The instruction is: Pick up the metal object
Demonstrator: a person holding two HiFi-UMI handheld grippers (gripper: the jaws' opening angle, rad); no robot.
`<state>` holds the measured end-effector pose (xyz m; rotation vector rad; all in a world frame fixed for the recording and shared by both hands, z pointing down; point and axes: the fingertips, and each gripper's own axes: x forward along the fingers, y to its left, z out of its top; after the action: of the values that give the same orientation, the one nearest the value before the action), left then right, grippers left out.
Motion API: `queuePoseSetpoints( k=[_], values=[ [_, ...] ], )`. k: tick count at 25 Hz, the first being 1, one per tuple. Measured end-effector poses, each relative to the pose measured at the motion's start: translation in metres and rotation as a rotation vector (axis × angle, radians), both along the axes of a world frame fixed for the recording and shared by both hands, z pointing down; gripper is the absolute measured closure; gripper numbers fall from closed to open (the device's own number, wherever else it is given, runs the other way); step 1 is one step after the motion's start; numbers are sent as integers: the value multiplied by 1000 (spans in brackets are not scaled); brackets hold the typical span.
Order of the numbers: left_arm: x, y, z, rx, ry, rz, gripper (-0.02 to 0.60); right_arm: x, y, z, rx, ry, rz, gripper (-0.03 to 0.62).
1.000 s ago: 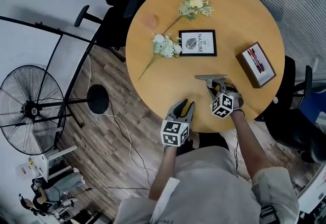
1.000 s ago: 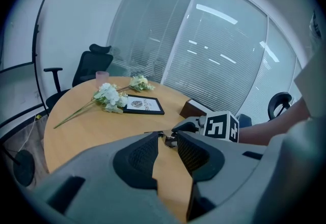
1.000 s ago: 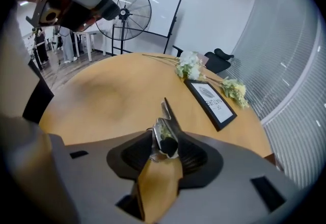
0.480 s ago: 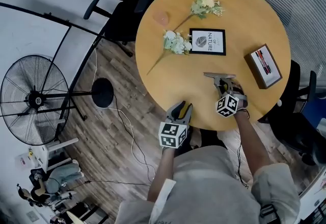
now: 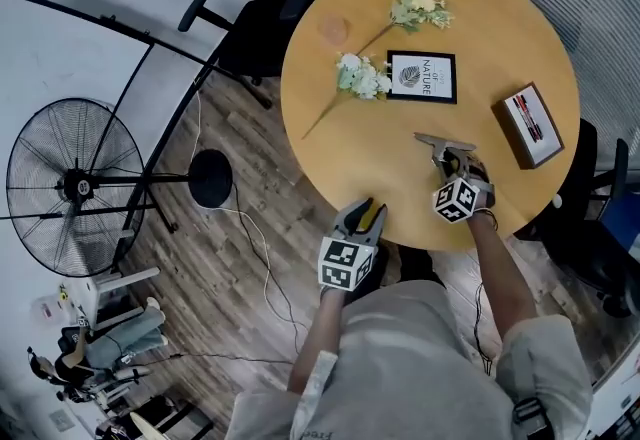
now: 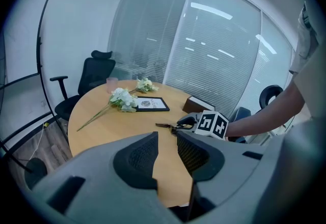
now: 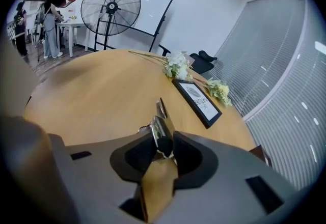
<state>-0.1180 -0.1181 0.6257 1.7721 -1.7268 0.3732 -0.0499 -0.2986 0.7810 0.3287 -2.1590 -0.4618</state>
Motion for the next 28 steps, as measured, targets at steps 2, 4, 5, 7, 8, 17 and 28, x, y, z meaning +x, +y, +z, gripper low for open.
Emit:
queuePoseSetpoints(
  k=[2,4,5,7,8,17,28],
  values=[
    [-2,2,-3,12,-3,0,477,1,1,1,-8,9,11,500],
    [-3,3,-7,20,-18,8,477,3,4,2,-19,14,23,500],
    [-4,4,-8,23,-26,13,477,4,5,2,-24,17,28,500],
    [-5,7,-13,31,-32,22,476,5,8,1,-28,27,33,500],
    [-6,8,-15,37,-33,25,477,6,10,1,-30,34,33,500],
    [-3,16,-26,68,-53,62,477,17,31,0,-63,85,41,497],
    [17,20,-27,86,-35,136,477,39,57,-6,-186,63,119,502]
  ],
)
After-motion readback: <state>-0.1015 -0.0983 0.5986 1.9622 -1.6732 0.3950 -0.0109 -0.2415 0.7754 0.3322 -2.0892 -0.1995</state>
